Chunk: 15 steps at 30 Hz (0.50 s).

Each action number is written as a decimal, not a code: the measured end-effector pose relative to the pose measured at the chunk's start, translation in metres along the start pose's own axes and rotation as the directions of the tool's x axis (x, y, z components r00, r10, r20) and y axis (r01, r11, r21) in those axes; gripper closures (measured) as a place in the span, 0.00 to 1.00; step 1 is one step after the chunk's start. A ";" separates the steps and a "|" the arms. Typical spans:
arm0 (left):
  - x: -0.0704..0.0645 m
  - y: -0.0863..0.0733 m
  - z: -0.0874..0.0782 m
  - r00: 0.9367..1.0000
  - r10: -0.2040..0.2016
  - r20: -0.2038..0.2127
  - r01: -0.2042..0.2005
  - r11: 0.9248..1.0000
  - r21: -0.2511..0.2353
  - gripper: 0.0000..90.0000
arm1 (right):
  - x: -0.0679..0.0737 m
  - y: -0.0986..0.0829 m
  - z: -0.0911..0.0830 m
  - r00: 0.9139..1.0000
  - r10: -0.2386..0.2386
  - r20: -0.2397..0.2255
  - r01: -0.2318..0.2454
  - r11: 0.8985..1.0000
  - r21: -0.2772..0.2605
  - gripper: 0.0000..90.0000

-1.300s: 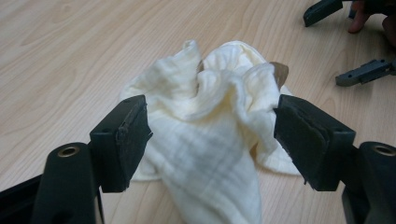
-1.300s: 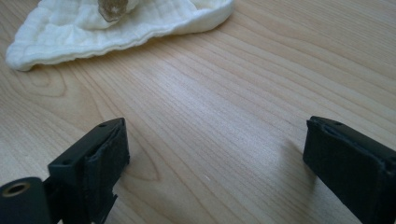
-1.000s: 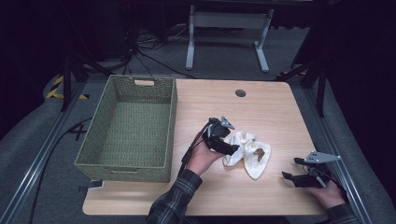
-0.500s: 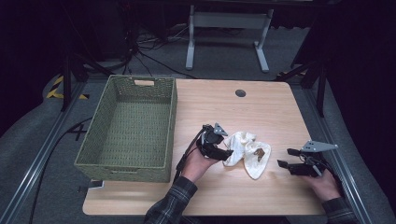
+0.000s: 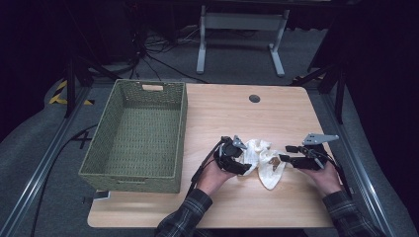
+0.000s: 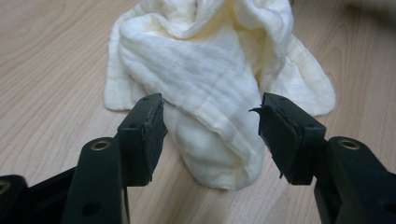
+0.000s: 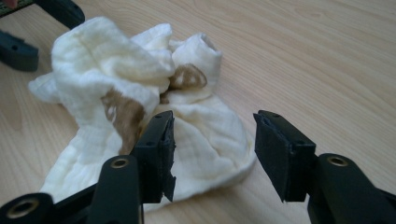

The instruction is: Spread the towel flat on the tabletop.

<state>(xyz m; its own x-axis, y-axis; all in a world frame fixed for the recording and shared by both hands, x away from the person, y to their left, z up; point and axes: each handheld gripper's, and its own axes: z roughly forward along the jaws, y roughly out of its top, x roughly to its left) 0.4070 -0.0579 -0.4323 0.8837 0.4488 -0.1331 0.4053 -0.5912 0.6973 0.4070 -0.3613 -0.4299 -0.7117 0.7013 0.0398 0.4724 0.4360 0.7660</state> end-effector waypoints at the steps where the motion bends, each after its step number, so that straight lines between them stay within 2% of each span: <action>1: -0.001 0.000 0.002 1.000 0.007 -0.001 -0.007 1.000 0.000 0.46 | 0.000 0.000 0.000 1.000 0.000 0.000 0.000 1.000 0.000 0.57; 4: -0.004 0.000 0.007 1.000 0.016 0.000 -0.016 1.000 0.023 0.48 | -0.003 0.006 0.012 1.000 -0.005 -0.014 0.005 1.000 0.014 0.58; 5: -0.004 0.000 0.009 1.000 0.018 0.002 -0.018 0.999 0.032 0.52 | -0.003 0.006 0.018 1.000 -0.007 -0.018 0.007 1.000 0.023 0.61; 6: -0.005 -0.001 0.011 1.000 0.022 0.002 -0.022 0.999 0.030 0.52 | -0.003 0.006 0.018 1.000 -0.007 -0.018 0.007 1.000 0.023 0.61; 8: -0.005 -0.002 0.014 0.999 0.033 -0.009 -0.032 0.999 0.032 0.61 | -0.005 0.005 0.026 1.000 -0.007 -0.023 0.008 0.999 0.047 0.63; 10: -0.005 -0.002 0.015 0.999 0.036 -0.006 -0.036 0.999 0.036 0.74 | -0.006 0.003 0.031 1.000 -0.001 -0.031 0.003 0.997 0.073 0.70; 11: -0.005 -0.002 0.014 0.999 0.037 -0.006 -0.037 0.998 0.045 0.85 | -0.007 0.001 0.033 0.999 0.004 -0.034 -0.001 0.997 0.084 0.79; 12: -0.005 -0.002 0.014 0.999 0.037 -0.006 -0.037 0.998 0.045 0.91 | -0.007 0.001 0.033 0.999 0.004 -0.034 -0.001 0.997 0.084 0.79; 13: -0.004 -0.002 0.013 0.999 0.040 0.004 -0.040 0.998 0.052 0.94 | -0.008 0.000 0.032 0.999 0.006 -0.034 -0.003 0.996 0.088 0.88; 14: -0.004 -0.002 0.013 0.999 0.040 0.004 -0.040 0.998 0.052 0.95 | -0.008 0.000 0.032 0.999 0.006 -0.034 -0.003 0.996 0.088 0.88; 15: -0.004 -0.002 0.013 0.999 0.039 0.002 -0.039 0.998 0.056 0.96 | -0.008 0.000 0.030 0.999 0.007 -0.034 -0.003 0.996 0.092 0.96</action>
<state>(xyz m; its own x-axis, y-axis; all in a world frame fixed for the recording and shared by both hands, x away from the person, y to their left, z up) 0.4055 -0.0673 -0.4418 0.8993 0.4239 -0.1077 0.3831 -0.6446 0.6616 0.4282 -0.3506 -0.4496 -0.7259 0.6846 0.0666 0.5206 0.4836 0.7037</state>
